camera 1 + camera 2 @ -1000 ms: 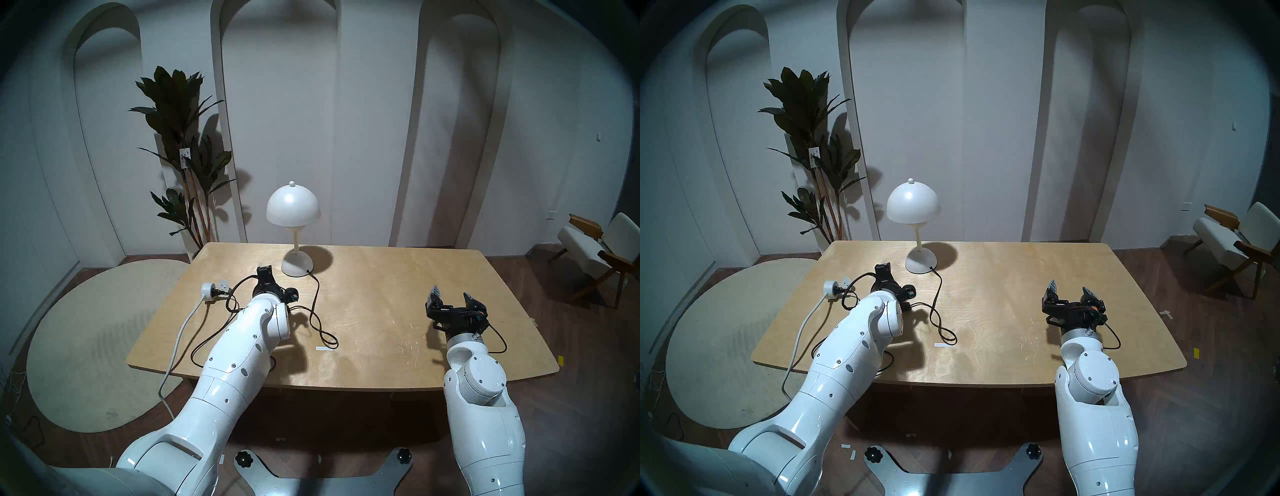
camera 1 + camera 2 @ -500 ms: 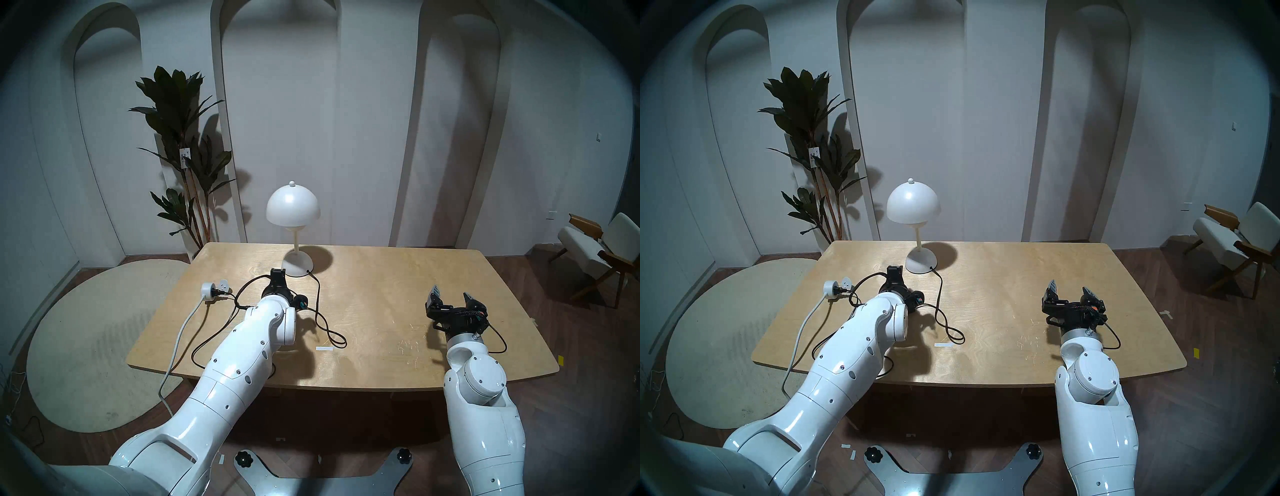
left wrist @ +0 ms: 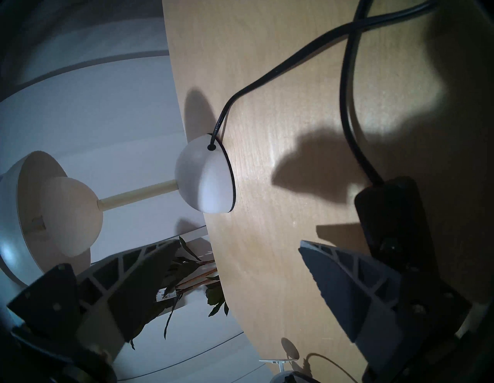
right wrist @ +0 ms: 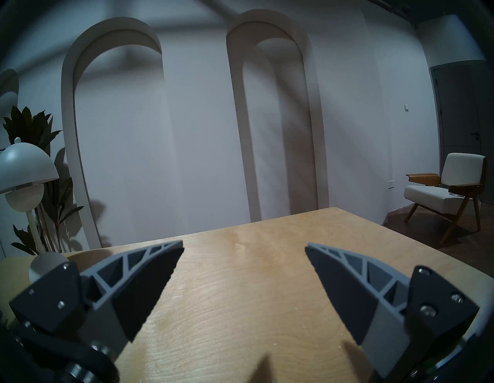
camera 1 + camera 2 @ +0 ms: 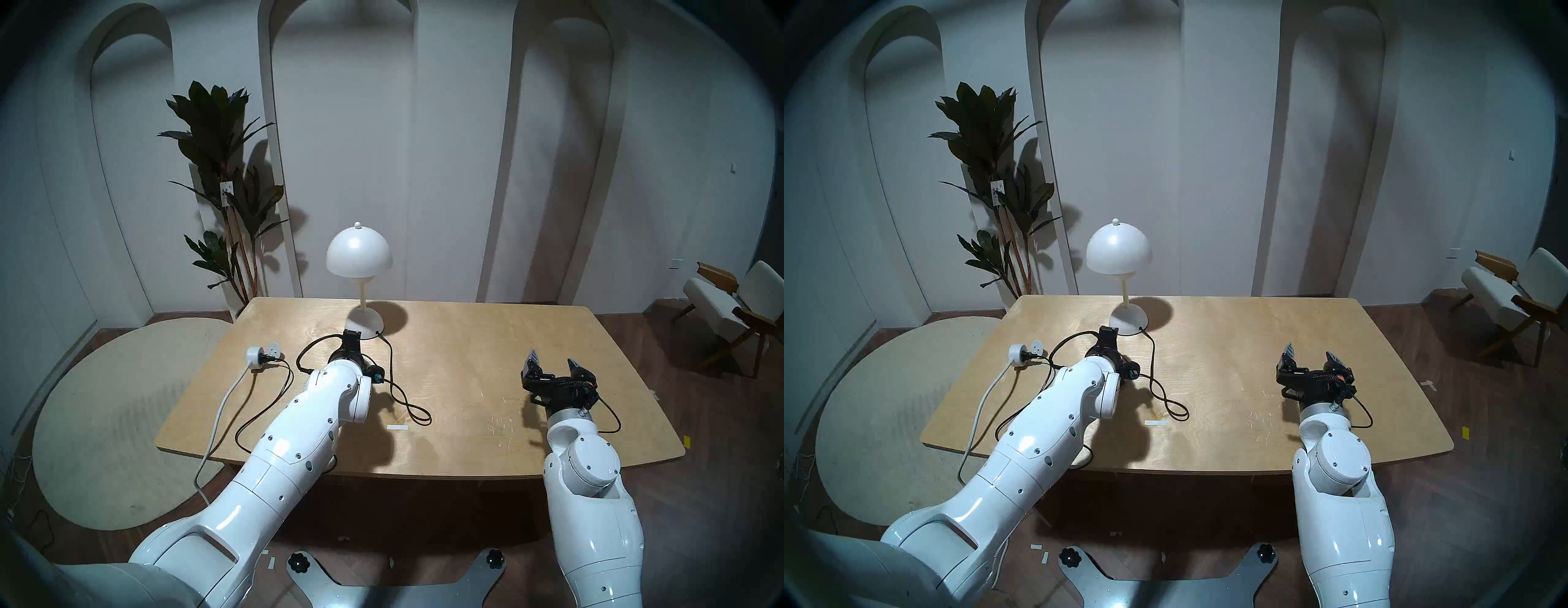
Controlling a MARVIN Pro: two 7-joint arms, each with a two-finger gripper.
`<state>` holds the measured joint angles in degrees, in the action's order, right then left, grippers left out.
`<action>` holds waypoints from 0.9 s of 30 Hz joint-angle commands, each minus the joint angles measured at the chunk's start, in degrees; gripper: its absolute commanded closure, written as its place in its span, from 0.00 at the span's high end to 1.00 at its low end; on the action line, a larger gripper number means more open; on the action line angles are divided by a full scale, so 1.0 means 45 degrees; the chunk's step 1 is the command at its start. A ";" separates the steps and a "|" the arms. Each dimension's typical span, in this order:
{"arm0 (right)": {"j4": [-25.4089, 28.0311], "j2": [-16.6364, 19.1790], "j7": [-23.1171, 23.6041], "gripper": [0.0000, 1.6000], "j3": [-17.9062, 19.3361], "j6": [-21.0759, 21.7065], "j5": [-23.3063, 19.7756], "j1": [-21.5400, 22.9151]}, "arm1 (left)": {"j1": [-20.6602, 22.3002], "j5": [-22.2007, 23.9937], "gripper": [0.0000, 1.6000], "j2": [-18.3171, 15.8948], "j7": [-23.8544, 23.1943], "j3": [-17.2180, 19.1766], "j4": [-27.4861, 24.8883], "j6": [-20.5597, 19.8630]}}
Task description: Turn on the table lamp by pressing the switch
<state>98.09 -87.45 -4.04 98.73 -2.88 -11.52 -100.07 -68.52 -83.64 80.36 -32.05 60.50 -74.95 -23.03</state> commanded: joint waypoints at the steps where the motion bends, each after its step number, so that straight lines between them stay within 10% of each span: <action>1: 0.0296 0.0011 0.0026 1.00 0.0010 -0.0136 -0.0007 0.0065 | 0.0584 -0.0232 1.00 0.0239 0.0146 0.0118 -0.0233 -0.0404; 17: 0.0296 0.0011 0.0026 1.00 0.0010 -0.0138 -0.0008 0.0065 | 0.0280 -0.0257 1.00 0.0465 -0.0115 0.0932 -0.1558 -0.1777; 27: 0.0297 0.0011 0.0026 1.00 0.0009 -0.0140 -0.0008 0.0064 | -0.0019 -0.1224 1.00 0.0496 -0.2021 0.0403 -0.2825 -0.2830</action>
<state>98.06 -87.45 -4.04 98.72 -2.90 -11.52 -100.07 -68.57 -86.04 82.03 -37.07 63.91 -82.90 -32.90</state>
